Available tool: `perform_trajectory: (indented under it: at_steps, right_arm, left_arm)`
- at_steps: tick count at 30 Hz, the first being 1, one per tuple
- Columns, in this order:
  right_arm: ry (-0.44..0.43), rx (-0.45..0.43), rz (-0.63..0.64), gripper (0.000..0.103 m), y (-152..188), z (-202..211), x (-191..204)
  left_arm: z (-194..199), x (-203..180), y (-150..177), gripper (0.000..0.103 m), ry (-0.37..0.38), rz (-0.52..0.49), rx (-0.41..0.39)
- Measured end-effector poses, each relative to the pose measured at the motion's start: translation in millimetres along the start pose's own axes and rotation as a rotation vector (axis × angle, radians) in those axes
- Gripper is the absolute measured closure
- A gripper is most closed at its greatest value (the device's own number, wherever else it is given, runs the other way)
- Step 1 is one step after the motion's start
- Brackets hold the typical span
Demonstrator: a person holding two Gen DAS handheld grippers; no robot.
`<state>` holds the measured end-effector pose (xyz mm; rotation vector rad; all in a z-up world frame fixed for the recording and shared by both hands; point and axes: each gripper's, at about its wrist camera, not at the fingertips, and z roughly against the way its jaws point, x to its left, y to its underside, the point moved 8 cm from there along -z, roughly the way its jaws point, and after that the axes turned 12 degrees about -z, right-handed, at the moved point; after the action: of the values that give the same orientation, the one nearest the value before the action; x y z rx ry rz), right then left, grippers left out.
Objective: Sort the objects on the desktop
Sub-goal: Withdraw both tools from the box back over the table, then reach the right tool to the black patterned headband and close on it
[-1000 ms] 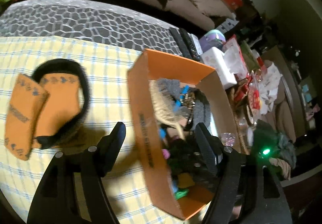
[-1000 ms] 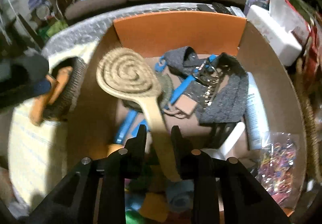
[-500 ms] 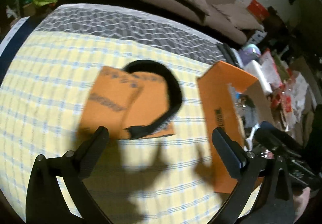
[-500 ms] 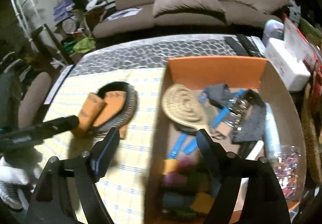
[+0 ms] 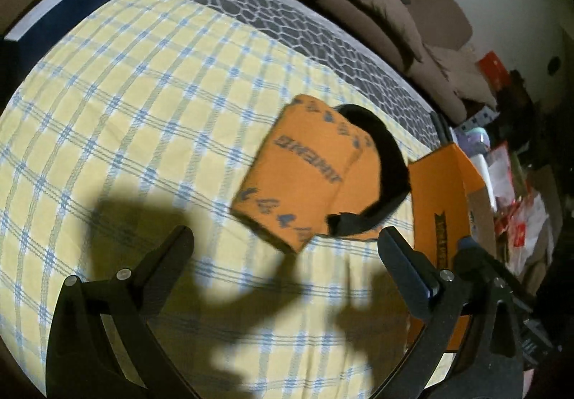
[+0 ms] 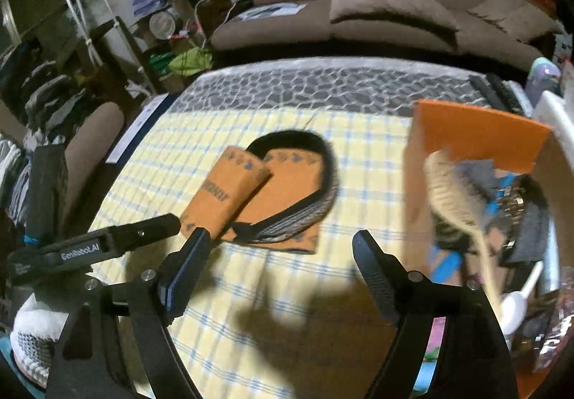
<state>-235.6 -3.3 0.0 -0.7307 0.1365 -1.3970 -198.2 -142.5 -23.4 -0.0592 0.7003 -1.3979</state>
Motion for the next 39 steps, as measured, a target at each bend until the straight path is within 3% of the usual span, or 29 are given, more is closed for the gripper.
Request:
perform_trajectory:
  at_steps: [6, 17, 27, 29, 39]
  right_arm:
    - [0.014, 0.049, -0.041, 0.020, 9.4, -40.5, 3.2]
    - [-0.006, 0.022, -0.239, 0.024, 2.2, -77.9, -9.9]
    - [0.000, 0.001, -0.309, 0.047, -1.3, -92.5, -26.3]
    - [0.018, -0.006, -0.310, 0.057, -0.8, -93.9, -31.0]
    - [-0.025, -0.053, -0.314, 0.072, -6.1, -81.6, -33.8]
  left_arm:
    - [-9.7, 14.0, -4.1, 0.000, -0.019, -0.020, 0.000]
    - [-40.7, 5.2, -3.3, 0.000, -0.041, -0.137, 0.048]
    - [-40.2, -2.0, -2.9, 0.000, -0.047, -0.145, 0.044]
    - [-36.3, -1.2, -5.8, 0.000, -0.039, -0.136, 0.036]
    - [-27.6, -8.0, -12.6, 0.000, 0.038, -0.099, 0.021]
